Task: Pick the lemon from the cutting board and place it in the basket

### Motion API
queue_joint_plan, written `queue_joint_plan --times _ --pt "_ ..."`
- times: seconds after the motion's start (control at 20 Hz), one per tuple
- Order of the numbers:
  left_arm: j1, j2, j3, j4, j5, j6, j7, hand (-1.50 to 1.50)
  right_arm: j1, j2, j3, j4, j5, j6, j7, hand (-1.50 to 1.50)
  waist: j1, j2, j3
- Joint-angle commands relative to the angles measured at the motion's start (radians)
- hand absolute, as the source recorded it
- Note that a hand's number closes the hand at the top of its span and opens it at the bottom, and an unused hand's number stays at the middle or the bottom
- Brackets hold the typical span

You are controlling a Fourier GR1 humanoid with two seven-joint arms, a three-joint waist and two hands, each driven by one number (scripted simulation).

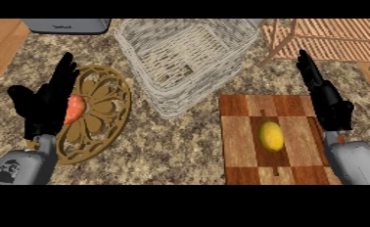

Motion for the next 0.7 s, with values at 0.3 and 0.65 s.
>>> queue_joint_plan --times 0.3,0.65 --pt "0.062 0.01 0.039 -0.008 0.008 -0.015 -0.037 0.0 0.194 0.043 -0.198 -0.196 -0.037 -0.234 -0.096 1.5 -0.029 -0.001 0.033" --pt "0.006 0.026 0.042 0.023 0.003 -0.035 -0.023 0.0 0.155 0.139 -0.18 -0.09 0.37 -0.785 0.154 -1.5 -0.007 0.007 0.028"
